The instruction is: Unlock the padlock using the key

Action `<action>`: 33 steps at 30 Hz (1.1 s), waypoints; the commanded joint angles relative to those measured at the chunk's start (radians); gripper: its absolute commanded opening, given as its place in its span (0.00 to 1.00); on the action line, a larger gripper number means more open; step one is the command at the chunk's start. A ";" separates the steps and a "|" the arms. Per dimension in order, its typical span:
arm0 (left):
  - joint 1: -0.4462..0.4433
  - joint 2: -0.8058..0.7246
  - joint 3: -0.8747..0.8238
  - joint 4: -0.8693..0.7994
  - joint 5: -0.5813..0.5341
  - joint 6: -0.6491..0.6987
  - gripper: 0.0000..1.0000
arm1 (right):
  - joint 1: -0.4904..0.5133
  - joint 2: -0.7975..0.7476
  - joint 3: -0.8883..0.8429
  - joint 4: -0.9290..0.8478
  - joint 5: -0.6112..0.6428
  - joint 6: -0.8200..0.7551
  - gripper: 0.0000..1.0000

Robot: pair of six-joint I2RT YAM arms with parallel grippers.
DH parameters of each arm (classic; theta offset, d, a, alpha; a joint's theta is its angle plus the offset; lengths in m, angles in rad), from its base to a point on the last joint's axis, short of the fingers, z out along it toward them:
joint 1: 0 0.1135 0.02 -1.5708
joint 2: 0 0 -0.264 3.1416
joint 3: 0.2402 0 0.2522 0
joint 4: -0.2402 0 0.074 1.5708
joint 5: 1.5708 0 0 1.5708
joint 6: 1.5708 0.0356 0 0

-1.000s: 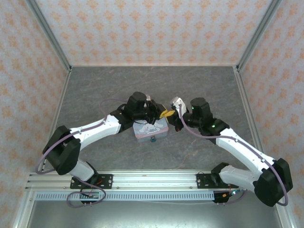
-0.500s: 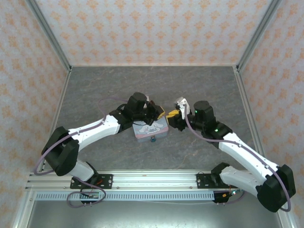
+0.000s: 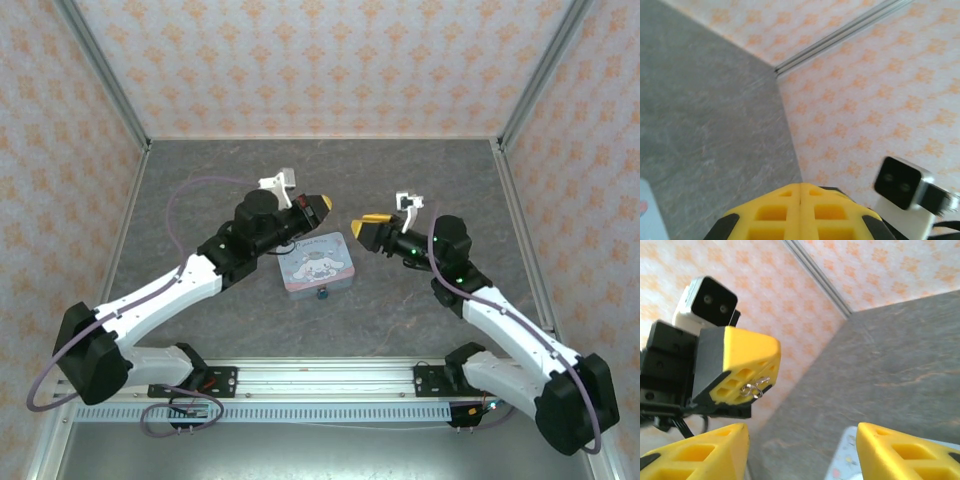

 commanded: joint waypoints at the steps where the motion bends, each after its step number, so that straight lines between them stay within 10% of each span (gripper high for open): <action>1: -0.001 -0.023 -0.028 0.130 0.000 0.078 0.00 | 0.007 0.047 -0.009 0.332 -0.059 0.242 0.58; 33: -0.006 0.001 -0.049 0.189 0.007 -0.006 0.00 | 0.094 0.293 0.098 0.513 0.000 0.398 0.30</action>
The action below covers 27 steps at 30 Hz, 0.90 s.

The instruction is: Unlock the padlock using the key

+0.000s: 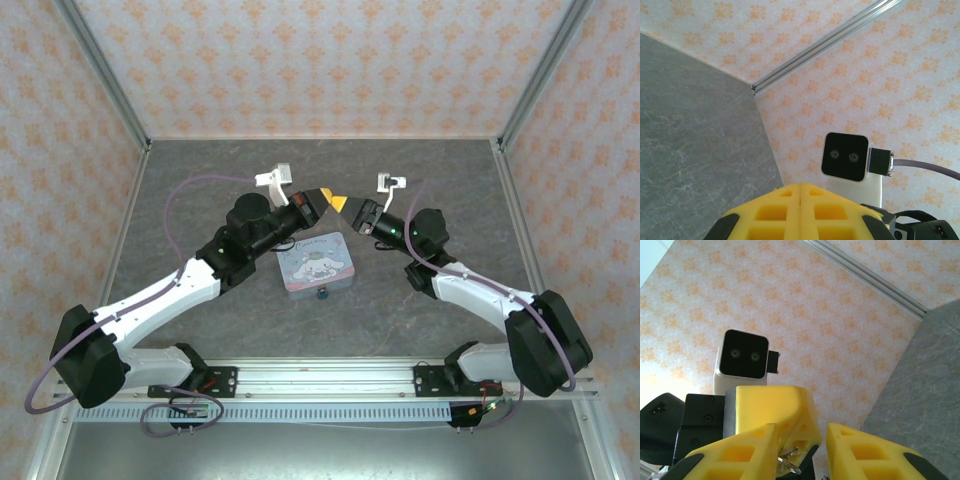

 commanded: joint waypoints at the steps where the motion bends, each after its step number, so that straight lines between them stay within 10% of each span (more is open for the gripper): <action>1: -0.005 0.005 -0.014 0.054 0.002 -0.013 0.00 | 0.007 0.002 0.024 0.055 -0.004 0.006 0.29; 22: -0.005 0.016 -0.019 0.049 -0.001 -0.037 0.00 | 0.018 0.004 0.028 0.045 0.006 0.019 0.06; 27: -0.005 -0.035 -0.015 -0.054 -0.038 0.028 0.31 | 0.018 -0.053 0.046 -0.133 0.018 -0.093 0.00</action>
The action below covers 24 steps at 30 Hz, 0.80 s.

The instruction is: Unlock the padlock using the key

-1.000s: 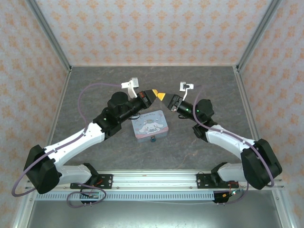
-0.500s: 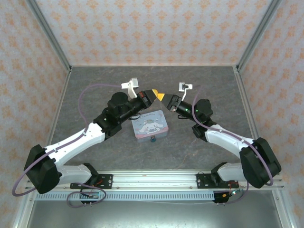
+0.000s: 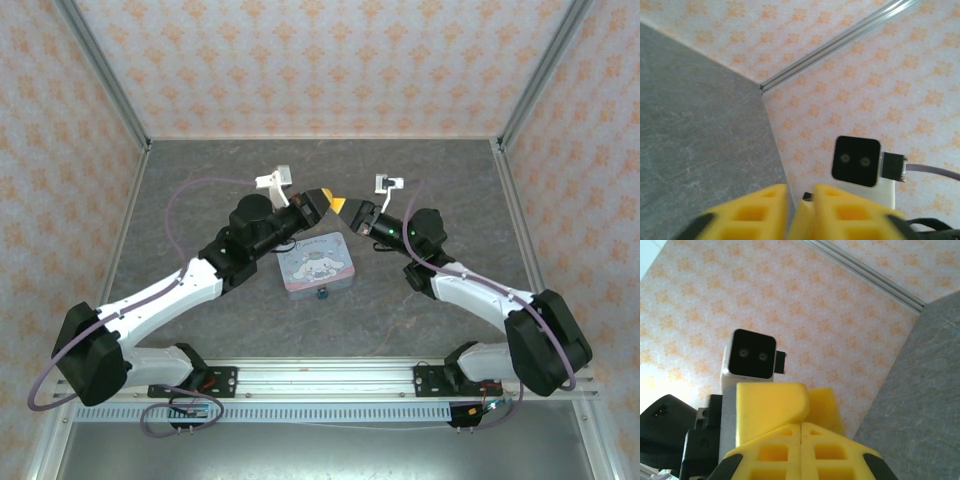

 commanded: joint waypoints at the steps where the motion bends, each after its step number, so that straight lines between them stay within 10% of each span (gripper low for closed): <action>1: -0.004 -0.064 -0.001 -0.065 -0.020 0.065 0.37 | 0.006 -0.067 0.048 -0.156 0.011 -0.129 0.00; 10: 0.040 -0.181 -0.010 -0.198 0.082 0.216 0.50 | 0.004 -0.201 0.181 -0.708 -0.004 -0.530 0.00; 24: 0.043 -0.143 -0.016 -0.172 0.349 0.375 0.50 | 0.001 -0.217 0.266 -0.737 -0.126 -0.578 0.00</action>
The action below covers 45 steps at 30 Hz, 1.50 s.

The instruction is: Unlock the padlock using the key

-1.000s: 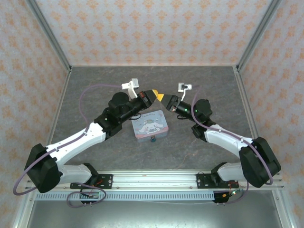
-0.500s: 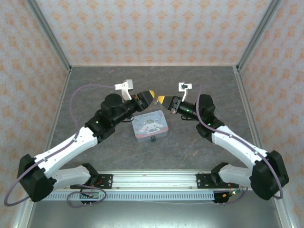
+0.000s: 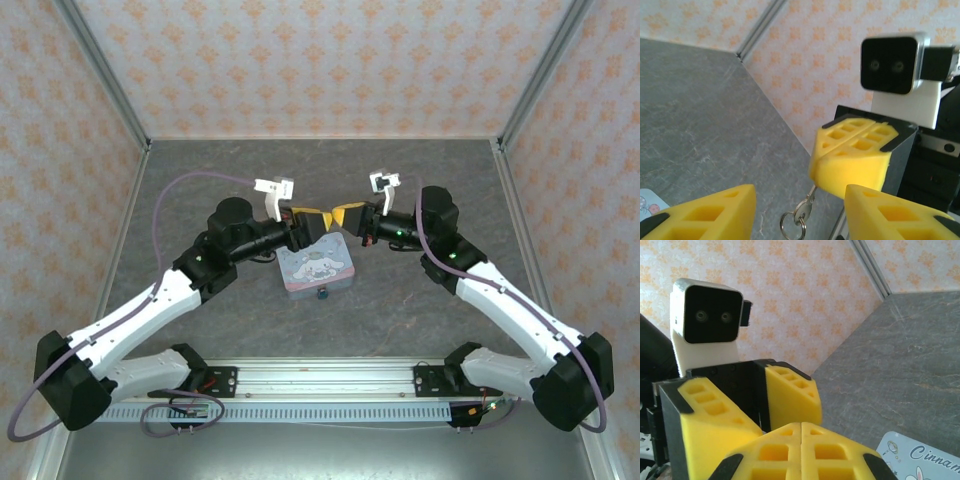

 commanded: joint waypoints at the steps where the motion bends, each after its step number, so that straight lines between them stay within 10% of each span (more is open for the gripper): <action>1: 0.004 0.009 -0.004 0.012 0.057 0.040 0.50 | 0.001 -0.023 0.034 0.018 -0.038 -0.019 0.00; 19: 0.004 0.040 -0.004 0.000 0.068 0.042 0.38 | 0.000 -0.033 0.015 0.125 -0.017 0.058 0.00; 31: 0.004 0.036 -0.009 0.000 0.058 0.035 0.06 | -0.001 -0.047 0.000 0.125 0.011 0.067 0.00; 45: 0.001 0.020 -0.089 0.184 -0.061 -0.147 0.00 | -0.011 -0.084 -0.109 0.278 0.067 0.208 0.38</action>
